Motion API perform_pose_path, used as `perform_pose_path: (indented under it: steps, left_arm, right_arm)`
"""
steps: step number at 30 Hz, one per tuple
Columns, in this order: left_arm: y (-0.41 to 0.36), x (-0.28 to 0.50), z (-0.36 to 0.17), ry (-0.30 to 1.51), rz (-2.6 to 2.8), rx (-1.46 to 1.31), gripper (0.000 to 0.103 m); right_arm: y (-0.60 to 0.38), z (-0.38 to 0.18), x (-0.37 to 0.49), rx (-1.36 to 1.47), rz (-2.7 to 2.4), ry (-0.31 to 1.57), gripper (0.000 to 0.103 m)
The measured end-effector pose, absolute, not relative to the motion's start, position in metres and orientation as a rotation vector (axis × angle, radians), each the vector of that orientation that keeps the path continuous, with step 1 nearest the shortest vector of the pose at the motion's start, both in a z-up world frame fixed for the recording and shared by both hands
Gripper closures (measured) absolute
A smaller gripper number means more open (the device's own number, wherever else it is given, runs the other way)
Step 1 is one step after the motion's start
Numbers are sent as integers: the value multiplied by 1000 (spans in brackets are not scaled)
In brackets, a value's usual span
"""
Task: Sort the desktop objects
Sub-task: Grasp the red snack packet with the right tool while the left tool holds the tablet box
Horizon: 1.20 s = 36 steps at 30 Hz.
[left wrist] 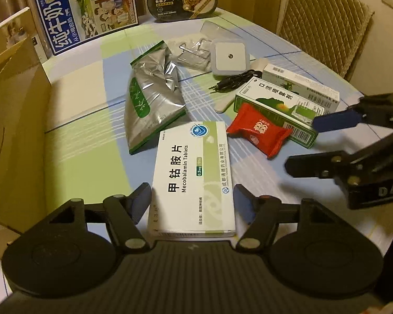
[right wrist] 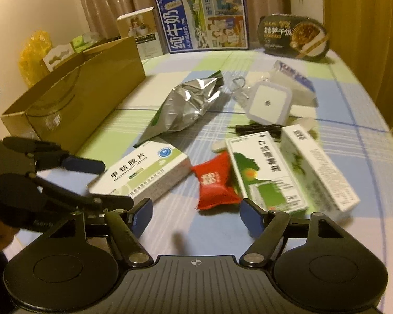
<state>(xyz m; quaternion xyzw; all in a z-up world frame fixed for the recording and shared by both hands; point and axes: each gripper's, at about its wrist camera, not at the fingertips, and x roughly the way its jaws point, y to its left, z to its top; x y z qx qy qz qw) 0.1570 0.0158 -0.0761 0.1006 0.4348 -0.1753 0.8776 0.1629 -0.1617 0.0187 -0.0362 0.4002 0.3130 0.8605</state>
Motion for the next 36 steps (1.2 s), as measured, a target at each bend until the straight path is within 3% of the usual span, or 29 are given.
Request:
perform_pose_path:
  steps: [8,11,14,15,19,32,36]
  left_arm:
    - [27,146,-77,888,-337,193,38]
    - [29,143,-77,880,-328,180,38]
    - [28,143,-78,879,-325,189,36]
    - [28,144,-79,882,-323,186,36]
    - [29,149,-81,892,-323,163,35]
    - [4,153,-85,901,-324,249,36]
    - [-3,135,-84,906,-344,279,35]
  right_arm:
    - [-141,7,184,-172,616,809,35]
    - [-131,0,191,-216,616,804,42]
    - [-128,-6,195,-225,603,820,56]
    - [-129,-7,195,-218,600,826,67]
    - [-137,-4,184,-212,596,842,69]
    - [-166,-3,127,-194,526,824,68]
    - [-166,-7,122,-205,536,809,54]
